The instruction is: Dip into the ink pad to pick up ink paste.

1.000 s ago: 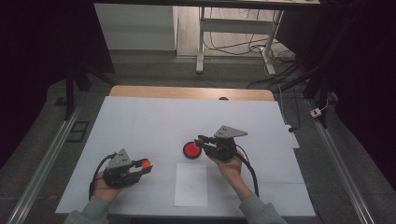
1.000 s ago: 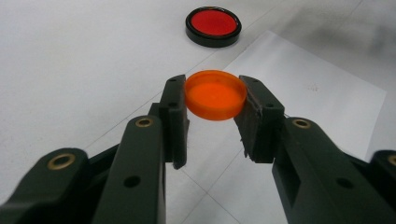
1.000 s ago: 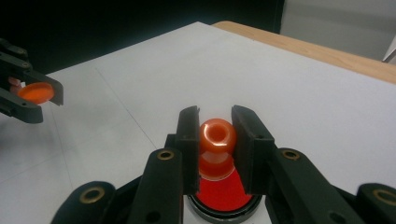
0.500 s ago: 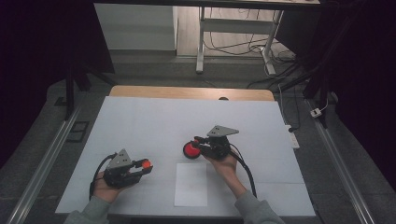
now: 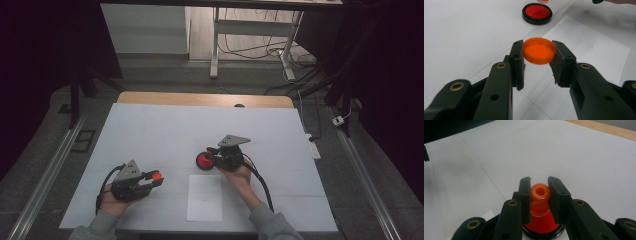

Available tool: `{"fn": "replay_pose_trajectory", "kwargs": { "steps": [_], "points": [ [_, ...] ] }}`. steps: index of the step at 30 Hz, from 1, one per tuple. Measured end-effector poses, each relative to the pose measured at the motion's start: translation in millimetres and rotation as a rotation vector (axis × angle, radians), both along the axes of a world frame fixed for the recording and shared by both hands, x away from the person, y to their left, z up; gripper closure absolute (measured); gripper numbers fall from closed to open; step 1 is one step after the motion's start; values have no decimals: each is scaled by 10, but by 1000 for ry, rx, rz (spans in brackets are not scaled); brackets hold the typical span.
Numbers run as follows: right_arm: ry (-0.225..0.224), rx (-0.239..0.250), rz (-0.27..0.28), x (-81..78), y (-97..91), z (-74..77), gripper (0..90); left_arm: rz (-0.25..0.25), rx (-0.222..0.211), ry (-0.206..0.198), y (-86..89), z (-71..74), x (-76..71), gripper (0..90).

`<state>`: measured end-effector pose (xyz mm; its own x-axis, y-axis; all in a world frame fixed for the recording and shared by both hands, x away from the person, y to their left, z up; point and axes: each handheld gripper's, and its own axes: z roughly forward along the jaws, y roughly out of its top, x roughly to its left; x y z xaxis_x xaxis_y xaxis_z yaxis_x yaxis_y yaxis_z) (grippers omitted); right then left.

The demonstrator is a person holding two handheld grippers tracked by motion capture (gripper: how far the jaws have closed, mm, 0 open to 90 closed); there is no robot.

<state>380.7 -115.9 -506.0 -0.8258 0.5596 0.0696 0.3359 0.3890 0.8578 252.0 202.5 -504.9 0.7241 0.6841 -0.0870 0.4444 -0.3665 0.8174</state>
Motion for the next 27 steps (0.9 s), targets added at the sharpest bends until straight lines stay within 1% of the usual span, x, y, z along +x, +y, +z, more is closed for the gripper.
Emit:
{"fn": "replay_pose_trajectory", "kwargs": {
  "steps": [3,5,6,13,17,20,23,25,27],
  "points": [
    [4,-12,2,8,10,-5,724,1,1,-1,-2,-1,-1,646],
    [6,-7,1,14,23,-22,724,1,1,-1,-2,-1,-1,646],
    [7,-17,1,17,25,-26,724,0,1,-1,-2,-1,-2,646],
    [6,-35,-1,38,49,-68,724,0,2,0,-1,-3,2,646],
    [3,-32,-5,46,62,-92,724,0,1,-1,2,1,-3,646],
    [1,-51,-3,46,67,-101,724,1,1,-1,4,1,-2,646],
    [-1,-55,-5,42,78,-117,724,1,1,0,4,-1,0,646],
    [-6,-72,-7,42,78,-120,724,1,1,0,4,-1,0,646],
    [-7,-74,-8,41,79,-124,724,1,1,0,5,-1,0,646]
  ]
}}
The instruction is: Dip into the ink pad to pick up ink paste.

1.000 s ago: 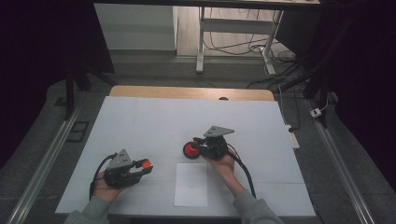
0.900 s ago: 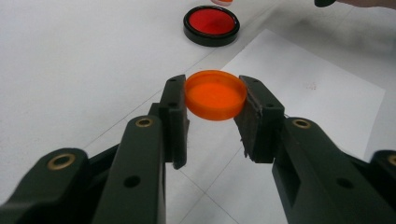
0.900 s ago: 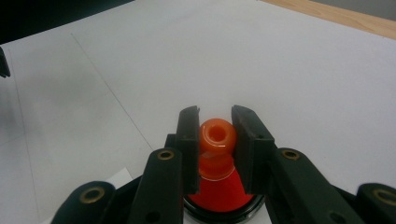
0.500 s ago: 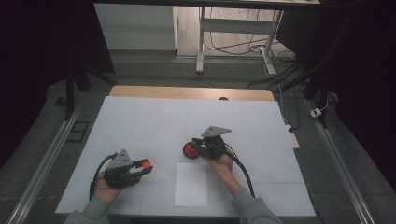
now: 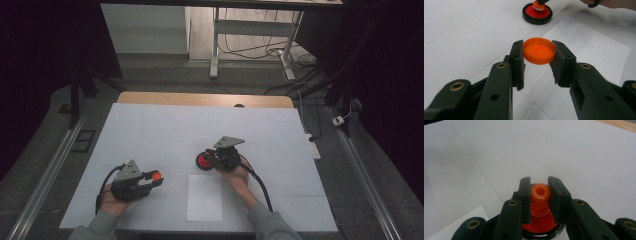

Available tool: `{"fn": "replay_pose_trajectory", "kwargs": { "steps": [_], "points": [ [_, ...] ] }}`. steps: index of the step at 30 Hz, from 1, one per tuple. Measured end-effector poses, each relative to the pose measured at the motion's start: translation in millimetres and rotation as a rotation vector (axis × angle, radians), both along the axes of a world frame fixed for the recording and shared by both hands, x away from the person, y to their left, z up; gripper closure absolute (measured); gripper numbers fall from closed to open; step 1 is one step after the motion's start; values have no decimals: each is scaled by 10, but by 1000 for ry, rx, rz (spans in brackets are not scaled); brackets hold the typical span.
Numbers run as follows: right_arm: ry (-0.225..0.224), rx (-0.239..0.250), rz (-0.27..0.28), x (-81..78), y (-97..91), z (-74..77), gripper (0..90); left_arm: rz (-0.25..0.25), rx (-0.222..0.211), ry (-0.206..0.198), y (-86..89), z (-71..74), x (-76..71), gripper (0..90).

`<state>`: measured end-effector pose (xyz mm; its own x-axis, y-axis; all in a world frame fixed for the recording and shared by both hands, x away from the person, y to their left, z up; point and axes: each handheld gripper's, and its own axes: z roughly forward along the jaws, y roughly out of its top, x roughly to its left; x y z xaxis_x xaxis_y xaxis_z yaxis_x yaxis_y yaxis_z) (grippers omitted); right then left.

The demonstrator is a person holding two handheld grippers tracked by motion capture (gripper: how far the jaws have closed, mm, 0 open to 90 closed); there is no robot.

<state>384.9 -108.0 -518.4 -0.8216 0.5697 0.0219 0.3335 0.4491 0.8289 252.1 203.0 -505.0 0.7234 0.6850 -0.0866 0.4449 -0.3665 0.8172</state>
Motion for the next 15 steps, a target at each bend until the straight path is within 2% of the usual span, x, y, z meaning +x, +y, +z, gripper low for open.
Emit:
{"fn": "replay_pose_trajectory", "kwargs": {
  "steps": [5,7,12,15],
  "points": [
    [-14,-9,3,-4,14,-16,724,-2,1,1,-1,-1,0,646],
    [-15,-32,7,-7,23,-37,724,-2,0,1,0,0,0,646],
    [-34,-35,5,-27,31,-55,726,0,0,2,1,0,-2,646],
    [-30,-34,6,-22,24,-56,727,-1,1,2,0,0,-2,646]
  ]
}}
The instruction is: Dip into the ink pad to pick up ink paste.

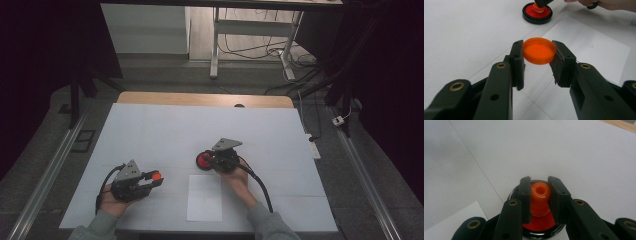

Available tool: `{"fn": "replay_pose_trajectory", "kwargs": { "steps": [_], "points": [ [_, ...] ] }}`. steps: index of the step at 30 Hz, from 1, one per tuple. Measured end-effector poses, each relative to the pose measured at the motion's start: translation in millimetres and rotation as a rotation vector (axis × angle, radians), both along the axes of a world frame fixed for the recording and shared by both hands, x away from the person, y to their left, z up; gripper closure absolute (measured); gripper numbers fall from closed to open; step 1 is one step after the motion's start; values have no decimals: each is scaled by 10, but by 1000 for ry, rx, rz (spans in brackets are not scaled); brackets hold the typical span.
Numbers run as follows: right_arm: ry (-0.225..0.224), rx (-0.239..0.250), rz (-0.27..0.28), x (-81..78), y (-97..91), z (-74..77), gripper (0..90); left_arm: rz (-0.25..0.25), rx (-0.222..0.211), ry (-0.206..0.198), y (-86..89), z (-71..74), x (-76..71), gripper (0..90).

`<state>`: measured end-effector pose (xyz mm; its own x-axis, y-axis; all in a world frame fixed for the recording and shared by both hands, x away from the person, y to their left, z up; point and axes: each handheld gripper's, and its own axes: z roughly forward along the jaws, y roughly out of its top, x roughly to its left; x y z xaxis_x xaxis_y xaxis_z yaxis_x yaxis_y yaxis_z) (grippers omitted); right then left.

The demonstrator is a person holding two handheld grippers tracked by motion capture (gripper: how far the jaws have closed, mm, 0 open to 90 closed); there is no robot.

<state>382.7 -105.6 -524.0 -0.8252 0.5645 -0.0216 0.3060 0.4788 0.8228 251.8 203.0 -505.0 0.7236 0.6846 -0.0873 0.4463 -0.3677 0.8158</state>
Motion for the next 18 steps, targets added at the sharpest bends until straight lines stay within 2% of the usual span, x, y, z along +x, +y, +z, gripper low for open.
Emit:
{"fn": "replay_pose_trajectory", "kwargs": {
  "steps": [3,18],
  "points": [
    [7,5,1,6,-8,-4,728,1,-1,0,2,0,0,646],
    [-21,6,3,-22,-15,-27,731,2,0,0,-3,2,-3,646]
  ]
}}
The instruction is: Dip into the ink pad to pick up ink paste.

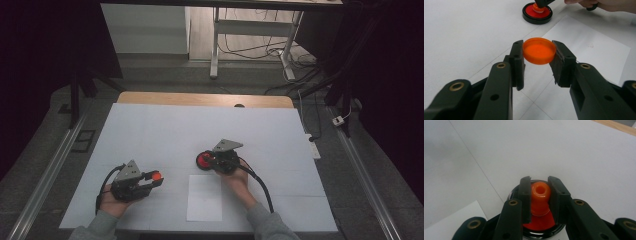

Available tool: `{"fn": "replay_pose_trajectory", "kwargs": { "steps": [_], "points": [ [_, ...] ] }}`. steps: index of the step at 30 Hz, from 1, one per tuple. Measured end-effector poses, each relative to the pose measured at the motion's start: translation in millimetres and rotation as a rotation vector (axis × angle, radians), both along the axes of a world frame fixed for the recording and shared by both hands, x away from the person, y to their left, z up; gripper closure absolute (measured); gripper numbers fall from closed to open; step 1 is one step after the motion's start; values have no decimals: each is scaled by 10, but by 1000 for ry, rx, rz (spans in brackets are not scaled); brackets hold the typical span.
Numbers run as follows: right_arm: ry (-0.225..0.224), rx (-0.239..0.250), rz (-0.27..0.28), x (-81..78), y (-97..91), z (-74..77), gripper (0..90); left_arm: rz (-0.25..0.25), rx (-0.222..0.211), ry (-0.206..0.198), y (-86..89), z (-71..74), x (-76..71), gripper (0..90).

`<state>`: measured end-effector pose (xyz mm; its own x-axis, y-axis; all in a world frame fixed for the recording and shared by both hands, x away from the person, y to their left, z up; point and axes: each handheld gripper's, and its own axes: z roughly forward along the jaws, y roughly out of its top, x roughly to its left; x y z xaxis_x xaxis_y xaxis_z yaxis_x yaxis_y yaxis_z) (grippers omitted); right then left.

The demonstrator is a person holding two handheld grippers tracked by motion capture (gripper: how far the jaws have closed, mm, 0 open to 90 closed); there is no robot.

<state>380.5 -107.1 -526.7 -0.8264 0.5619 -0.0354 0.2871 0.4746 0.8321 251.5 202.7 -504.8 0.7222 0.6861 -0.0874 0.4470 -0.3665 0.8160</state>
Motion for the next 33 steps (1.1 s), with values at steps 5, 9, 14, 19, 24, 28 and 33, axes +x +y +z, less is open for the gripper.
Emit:
{"fn": "replay_pose_trajectory", "kwargs": {
  "steps": [5,9,14,19,24,28,33],
  "points": [
    [-3,9,0,-4,-4,-9,731,0,0,-2,0,3,-3,646],
    [-6,20,-4,-6,0,-16,731,0,2,-1,-1,2,-2,646],
    [12,20,2,18,-9,4,728,3,0,-3,3,3,3,646],
    [-12,78,-12,10,-66,117,728,7,-3,-2,10,1,8,646],
    [-19,91,-7,0,-86,174,728,4,-1,-4,7,4,3,646],
    [-9,77,-6,5,-76,156,728,8,-4,-4,11,3,2,646],
    [-10,57,-2,11,-52,120,728,5,-2,-3,10,2,4,646]
  ]
}}
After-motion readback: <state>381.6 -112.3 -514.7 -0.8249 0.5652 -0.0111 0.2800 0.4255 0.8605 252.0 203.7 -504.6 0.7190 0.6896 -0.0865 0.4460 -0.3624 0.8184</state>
